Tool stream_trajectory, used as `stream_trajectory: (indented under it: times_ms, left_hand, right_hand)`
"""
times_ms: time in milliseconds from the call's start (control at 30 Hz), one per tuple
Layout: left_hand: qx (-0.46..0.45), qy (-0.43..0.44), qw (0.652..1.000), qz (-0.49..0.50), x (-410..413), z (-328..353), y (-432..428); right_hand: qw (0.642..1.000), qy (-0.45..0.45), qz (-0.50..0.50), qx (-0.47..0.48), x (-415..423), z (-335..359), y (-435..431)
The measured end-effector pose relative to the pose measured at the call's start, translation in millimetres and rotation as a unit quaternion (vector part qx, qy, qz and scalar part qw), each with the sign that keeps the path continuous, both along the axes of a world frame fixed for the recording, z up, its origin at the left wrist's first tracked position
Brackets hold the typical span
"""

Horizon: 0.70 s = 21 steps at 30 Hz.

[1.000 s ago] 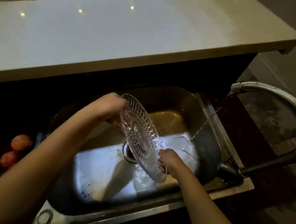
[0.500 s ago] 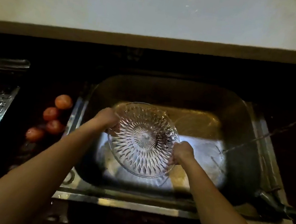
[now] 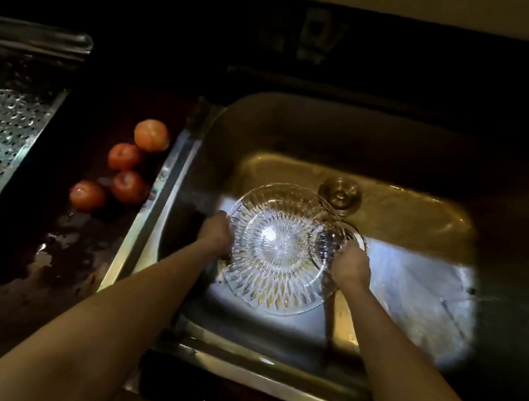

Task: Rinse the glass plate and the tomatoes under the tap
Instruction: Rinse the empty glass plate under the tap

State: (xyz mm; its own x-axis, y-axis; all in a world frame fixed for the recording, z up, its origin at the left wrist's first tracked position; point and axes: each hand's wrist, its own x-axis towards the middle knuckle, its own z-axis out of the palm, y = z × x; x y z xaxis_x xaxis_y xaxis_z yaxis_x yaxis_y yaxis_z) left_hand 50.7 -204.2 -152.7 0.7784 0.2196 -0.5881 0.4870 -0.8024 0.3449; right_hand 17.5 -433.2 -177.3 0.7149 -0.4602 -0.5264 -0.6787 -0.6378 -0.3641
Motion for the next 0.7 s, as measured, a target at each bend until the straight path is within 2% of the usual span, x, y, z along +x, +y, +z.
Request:
stream_trajectory:
  times_ms: [200, 300, 500, 633, 700]
  left_hand:
    - [0.047, 0.001, 0.997, -0.058, 5, -17, 3]
    - [0.072, 0.021, 0.991, -0.112, 0, -16, 3]
    - [0.015, -0.022, 0.960, -0.279, -18, 36, 5]
    - [-0.001, -0.071, 0.924, -0.376, -54, 80, 49]
    - [0.026, -0.123, 0.882, -0.454, -70, 97, 78]
  right_hand:
    - [0.997, 0.001, 0.051, -0.061, 10, -19, 6]
    - [0.996, 0.018, 0.072, -0.054, 5, -22, 8]
    - [0.990, 0.037, 0.109, -0.081, -4, -4, 11]
    - [0.990, -0.021, 0.138, 0.015, -4, 31, 44]
    - [0.981, -0.073, 0.170, 0.064, -3, 54, 70]
